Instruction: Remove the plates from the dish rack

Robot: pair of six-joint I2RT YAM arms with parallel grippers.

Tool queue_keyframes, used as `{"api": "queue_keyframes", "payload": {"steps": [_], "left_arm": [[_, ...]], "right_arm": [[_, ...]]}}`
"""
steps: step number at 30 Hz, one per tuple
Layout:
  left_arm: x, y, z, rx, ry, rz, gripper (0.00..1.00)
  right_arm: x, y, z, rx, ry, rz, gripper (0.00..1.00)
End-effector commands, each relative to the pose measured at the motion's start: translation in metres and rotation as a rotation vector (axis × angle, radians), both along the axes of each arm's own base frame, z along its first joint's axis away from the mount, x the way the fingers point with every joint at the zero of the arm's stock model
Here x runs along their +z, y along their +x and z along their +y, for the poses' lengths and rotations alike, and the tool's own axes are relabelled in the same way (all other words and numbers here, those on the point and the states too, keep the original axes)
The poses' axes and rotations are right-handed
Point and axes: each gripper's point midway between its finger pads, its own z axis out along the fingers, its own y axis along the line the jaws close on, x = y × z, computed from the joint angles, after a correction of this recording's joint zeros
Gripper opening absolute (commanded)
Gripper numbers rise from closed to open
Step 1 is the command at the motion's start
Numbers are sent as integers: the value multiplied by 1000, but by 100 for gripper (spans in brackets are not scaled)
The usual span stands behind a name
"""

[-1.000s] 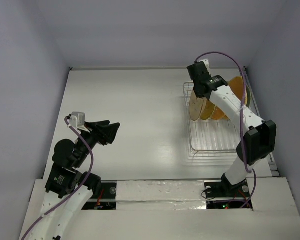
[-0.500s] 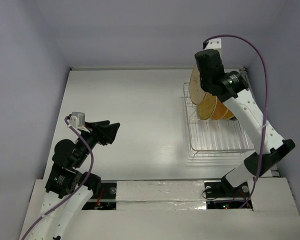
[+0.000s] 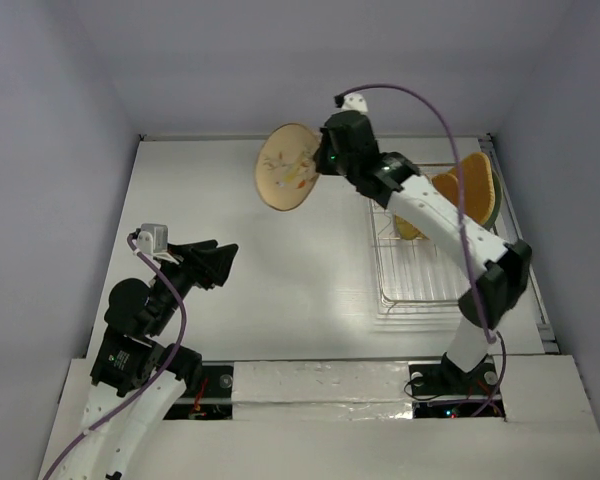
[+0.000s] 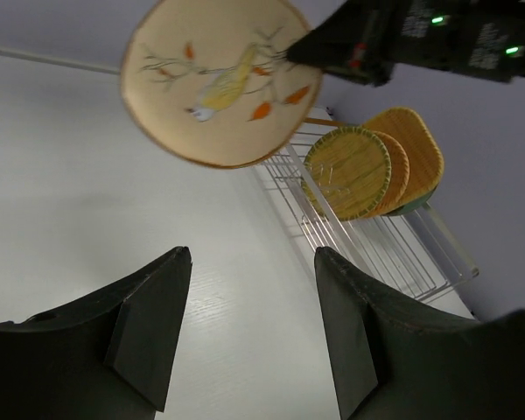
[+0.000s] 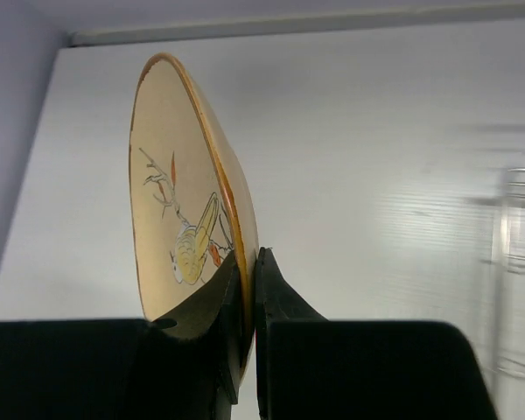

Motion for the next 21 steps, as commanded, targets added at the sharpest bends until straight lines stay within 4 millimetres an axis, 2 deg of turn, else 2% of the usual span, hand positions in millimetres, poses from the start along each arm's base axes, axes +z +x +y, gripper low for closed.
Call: {"api": "queue_keyframes", "payload": {"steps": [1,2,3,4,5,8,9,11,12,13,19,21], "left_arm": [[7,2,2,17,-16,-21,55],[6,3,2,18,-14,-17,55],[6,4,2,18,-12,-16,55],[6,4,2,18,-13,-14,55],[5,4,2,18,-12,-11,55],[4,5,2,20,-12,-10,55],[5,5,2,20,-12,-10,55],[4,5,2,20,-11,-5,55],[4,5,2,20,-10,-7,55],[3,5,1,18,-8,-6,55],[3,6,1,18,-10,-6,55],[3,6,1,17,-8,-5,55]], "right_arm": [[67,6,101,207,453,-142,0],[36,15,123,228,439,-88,0],[28,17,136,239,453,-72,0],[30,20,148,251,473,-83,0],[-1,26,166,254,468,-29,0],[-21,26,196,292,511,1,0],[-43,32,204,282,519,39,0],[-52,36,212,283,538,51,0],[-69,40,216,276,529,72,0],[-74,41,217,275,524,81,0],[-126,38,215,245,507,150,0],[-140,36,213,237,494,172,6]]}}
